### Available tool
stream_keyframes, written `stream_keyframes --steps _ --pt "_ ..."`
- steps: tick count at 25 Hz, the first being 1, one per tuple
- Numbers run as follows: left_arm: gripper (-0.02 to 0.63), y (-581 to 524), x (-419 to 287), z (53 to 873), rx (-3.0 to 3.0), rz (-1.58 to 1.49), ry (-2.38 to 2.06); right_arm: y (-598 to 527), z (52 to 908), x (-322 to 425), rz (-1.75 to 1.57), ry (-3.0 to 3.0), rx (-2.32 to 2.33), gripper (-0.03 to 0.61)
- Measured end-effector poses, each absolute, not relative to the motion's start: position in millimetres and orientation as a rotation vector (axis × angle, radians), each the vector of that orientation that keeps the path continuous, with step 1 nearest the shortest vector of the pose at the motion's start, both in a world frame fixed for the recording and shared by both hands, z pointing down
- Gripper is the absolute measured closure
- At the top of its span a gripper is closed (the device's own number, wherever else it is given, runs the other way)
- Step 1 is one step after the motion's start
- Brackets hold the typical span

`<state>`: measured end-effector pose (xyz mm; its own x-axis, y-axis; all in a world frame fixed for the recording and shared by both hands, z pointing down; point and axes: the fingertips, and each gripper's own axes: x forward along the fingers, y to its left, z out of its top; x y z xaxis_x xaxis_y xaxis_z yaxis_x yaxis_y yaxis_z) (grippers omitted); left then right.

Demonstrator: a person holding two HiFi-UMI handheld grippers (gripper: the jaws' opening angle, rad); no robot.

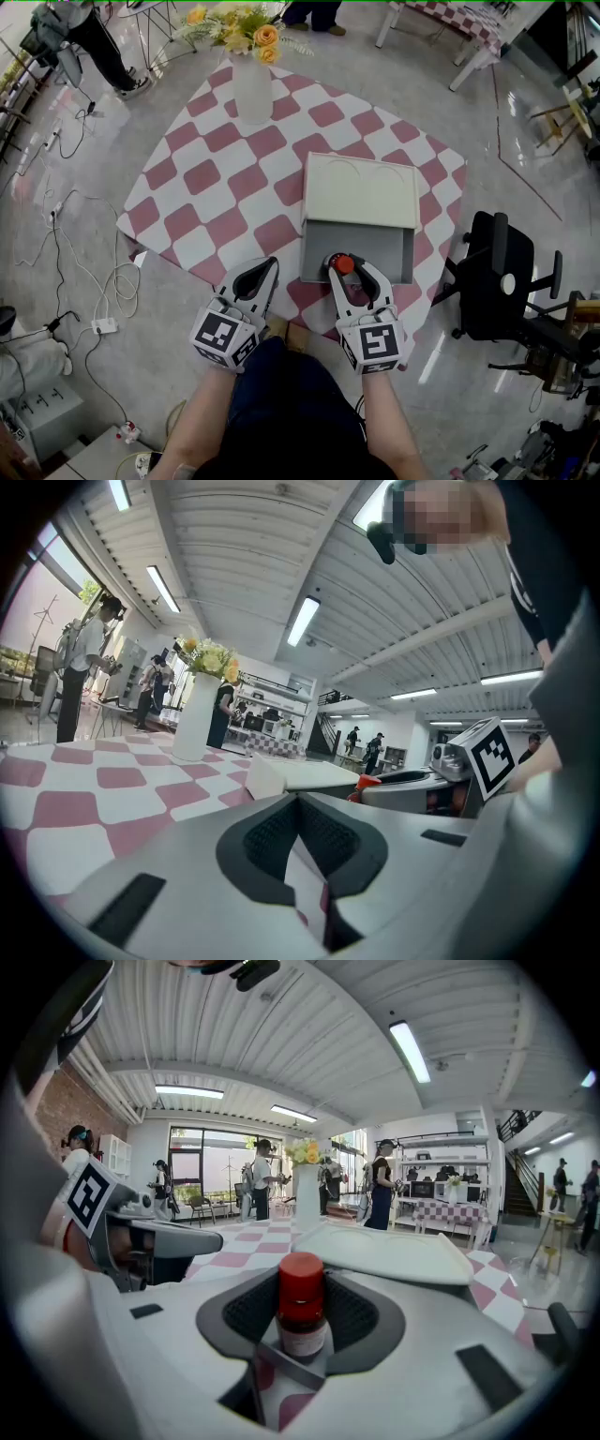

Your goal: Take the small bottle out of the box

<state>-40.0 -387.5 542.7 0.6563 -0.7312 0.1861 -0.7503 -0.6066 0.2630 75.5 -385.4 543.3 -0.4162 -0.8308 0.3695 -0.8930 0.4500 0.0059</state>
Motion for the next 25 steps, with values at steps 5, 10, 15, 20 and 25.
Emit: stream_keyframes --steps 5,10,15,20,25 --pt "0.611 -388 -37 536 2.568 0.079 -1.183 -385 535 83 0.277 -2.388 1.505 0.433" --pt "0.611 -387 -34 529 2.581 0.074 -1.178 -384 527 88 0.264 -2.392 1.516 0.433" --pt "0.611 -389 -33 521 2.594 0.069 -1.183 -384 517 90 0.245 -2.406 1.523 0.433" --pt "0.611 -391 -31 510 2.606 0.058 -1.185 -384 505 94 0.233 -2.414 1.537 0.433" --pt "0.611 -392 -28 499 2.623 0.043 -1.182 -383 493 96 0.215 -2.427 1.547 0.433"
